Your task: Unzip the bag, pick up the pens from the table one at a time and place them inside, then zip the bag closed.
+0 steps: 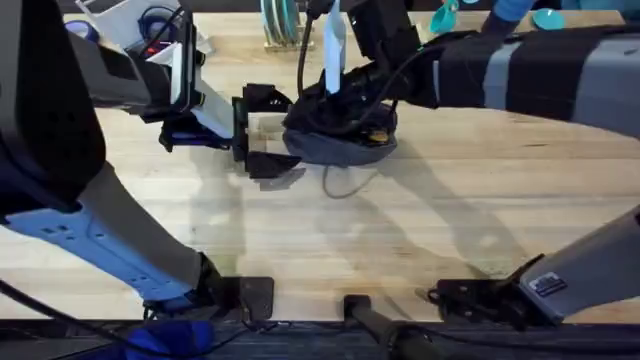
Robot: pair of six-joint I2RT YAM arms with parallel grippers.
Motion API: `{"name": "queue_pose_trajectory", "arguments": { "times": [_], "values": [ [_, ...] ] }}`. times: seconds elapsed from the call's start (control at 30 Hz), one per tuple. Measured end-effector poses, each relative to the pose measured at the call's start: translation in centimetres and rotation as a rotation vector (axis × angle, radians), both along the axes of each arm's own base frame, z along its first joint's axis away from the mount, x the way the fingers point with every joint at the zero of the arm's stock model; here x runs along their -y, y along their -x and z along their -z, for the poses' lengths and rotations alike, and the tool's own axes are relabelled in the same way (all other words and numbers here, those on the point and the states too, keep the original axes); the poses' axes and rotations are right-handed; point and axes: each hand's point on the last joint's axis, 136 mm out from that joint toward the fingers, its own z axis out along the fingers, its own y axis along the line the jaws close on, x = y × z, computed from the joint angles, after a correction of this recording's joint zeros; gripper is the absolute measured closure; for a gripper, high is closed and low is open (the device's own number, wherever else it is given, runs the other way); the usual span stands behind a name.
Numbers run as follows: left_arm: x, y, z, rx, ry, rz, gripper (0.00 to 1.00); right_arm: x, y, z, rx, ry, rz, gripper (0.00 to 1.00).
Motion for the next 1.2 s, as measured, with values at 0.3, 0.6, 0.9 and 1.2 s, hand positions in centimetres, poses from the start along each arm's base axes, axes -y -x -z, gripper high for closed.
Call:
{"name": "queue_pose_trajectory", "arguments": {
  "times": [0.3,0.6,0.9,1.2],
  "values": [
    [0.0,0.0,0.1,-0.007,-0.002,-0.001,0.68,0.0,0.0,0.0,-0.002,0.0,0.001,0.97],
    [0.0,-0.1,0.2,0.007,-0.007,0.0,0.956,0.0,0.2,0.0,-0.01,-0.001,-0.005,0.97],
    [-0.2,-0.2,0.2,0.012,-0.008,-0.003,0.958,1.0,0.3,0.6,-0.059,0.021,0.009,0.97],
    [-0.2,-0.2,0.1,0.012,-0.006,-0.004,0.958,2.2,-0.1,0.4,-0.099,-0.003,0.018,0.969]
  ]
}}
